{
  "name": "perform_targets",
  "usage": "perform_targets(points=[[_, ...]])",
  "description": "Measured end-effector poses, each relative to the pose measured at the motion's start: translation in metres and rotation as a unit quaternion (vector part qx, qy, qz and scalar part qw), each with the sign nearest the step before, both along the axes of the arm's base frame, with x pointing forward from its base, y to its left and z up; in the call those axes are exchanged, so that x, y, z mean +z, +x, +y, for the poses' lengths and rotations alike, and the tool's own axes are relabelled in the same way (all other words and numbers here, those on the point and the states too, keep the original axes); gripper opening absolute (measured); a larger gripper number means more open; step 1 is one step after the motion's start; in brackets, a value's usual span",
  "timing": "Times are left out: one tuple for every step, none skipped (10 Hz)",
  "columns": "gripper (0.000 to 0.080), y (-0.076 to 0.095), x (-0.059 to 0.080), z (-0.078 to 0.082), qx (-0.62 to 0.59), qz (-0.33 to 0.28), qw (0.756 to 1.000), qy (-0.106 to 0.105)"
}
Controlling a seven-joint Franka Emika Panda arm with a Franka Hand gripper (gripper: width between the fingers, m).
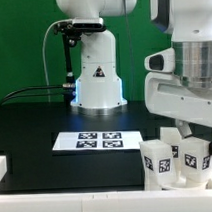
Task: Assemble stool
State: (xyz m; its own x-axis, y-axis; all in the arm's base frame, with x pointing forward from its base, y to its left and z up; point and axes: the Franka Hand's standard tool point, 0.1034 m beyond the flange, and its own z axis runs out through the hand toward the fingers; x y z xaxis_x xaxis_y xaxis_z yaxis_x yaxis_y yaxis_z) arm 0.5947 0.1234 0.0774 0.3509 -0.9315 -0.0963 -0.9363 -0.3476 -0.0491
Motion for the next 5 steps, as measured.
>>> perform_targets(points=[[0.0341, 0.0007, -0.0013, 0.0013, -0.083, -0.002, 0.997, 0.01], [0.0339, 0.0021, -0.0025, 0.0015, -0.173, -0.008, 0.985, 0.022], [0.0339, 0.0021, -0.0029, -0.0016, -0.222, -0.014, 0.974, 0.033], [0.0339, 0.0026, -0.0029, -0.0018, -0.246, -0.013, 0.969, 0.037], [0.0357, 0.0025, -0.003, -0.001, -0.248, -0.012, 0.968, 0.038]])
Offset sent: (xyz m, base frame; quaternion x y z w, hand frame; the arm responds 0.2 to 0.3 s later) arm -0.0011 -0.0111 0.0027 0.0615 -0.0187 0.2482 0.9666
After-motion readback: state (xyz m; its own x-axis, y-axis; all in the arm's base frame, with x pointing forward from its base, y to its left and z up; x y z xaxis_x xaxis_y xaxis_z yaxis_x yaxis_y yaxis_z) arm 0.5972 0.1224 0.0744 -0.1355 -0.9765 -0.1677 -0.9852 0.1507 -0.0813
